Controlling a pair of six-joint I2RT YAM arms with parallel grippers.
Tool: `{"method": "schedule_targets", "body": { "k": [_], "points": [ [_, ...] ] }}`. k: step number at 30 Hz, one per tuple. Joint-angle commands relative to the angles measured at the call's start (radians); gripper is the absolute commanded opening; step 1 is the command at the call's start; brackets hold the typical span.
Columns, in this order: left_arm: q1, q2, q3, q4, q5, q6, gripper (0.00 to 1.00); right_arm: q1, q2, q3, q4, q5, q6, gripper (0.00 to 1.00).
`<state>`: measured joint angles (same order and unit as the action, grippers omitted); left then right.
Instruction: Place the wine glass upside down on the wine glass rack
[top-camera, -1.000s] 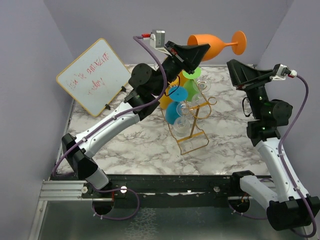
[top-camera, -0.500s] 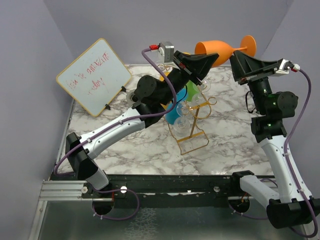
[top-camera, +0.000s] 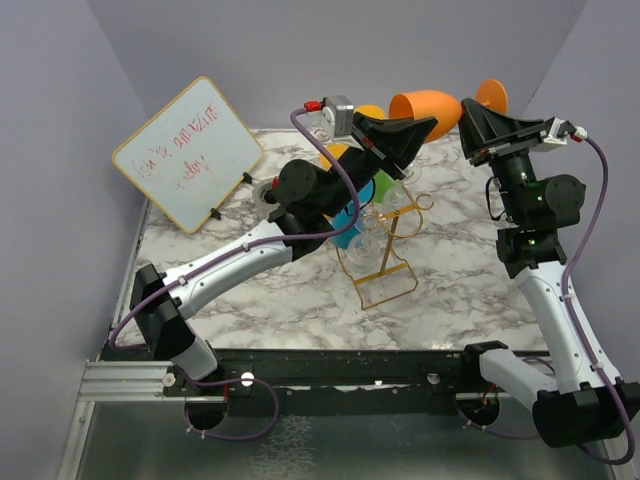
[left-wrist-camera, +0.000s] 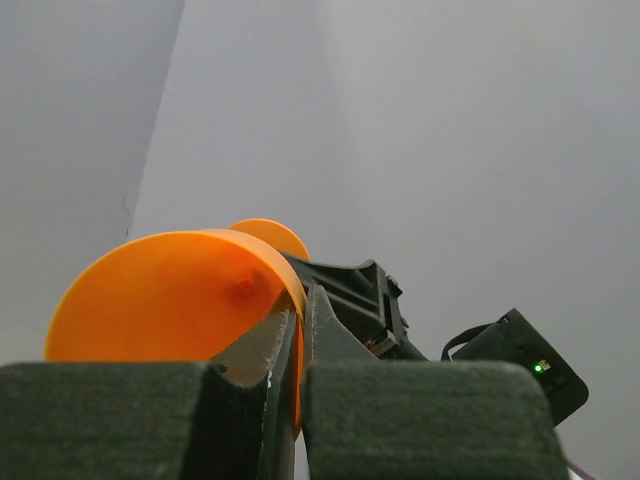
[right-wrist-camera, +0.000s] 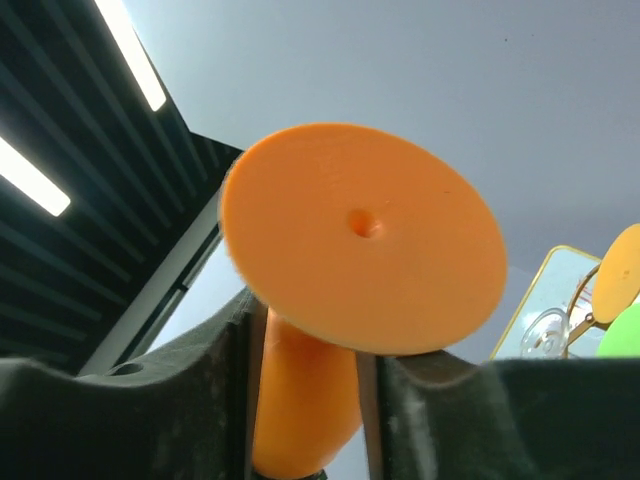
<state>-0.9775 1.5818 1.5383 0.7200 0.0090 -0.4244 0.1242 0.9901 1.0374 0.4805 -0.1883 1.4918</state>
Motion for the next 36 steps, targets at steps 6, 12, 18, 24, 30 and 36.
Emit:
{"method": "schedule_targets", "body": {
  "k": [6,12,18,24,30,36],
  "points": [
    [-0.013,-0.059,-0.065,0.069,0.043,0.007,0.00,-0.002,0.016,-0.013,0.125,-0.020,0.046,0.25],
    [-0.013,-0.080,-0.097,0.078,0.043,0.006,0.00,-0.003,0.013,-0.016,0.143,-0.014,0.019,0.12],
    [-0.013,-0.109,-0.132,0.079,0.016,0.012,0.18,-0.002,0.017,-0.017,0.162,-0.001,-0.036,0.01],
    [-0.013,-0.151,-0.172,0.078,-0.040,0.017,0.47,-0.002,0.021,-0.024,0.198,0.010,-0.121,0.01],
    [-0.012,-0.229,-0.238,0.048,-0.127,0.042,0.74,-0.001,0.017,-0.014,0.209,0.015,-0.276,0.01],
    [-0.012,-0.347,-0.269,-0.186,-0.225,0.119,0.87,-0.003,-0.021,0.038,0.051,0.020,-0.574,0.01]
  ]
}}
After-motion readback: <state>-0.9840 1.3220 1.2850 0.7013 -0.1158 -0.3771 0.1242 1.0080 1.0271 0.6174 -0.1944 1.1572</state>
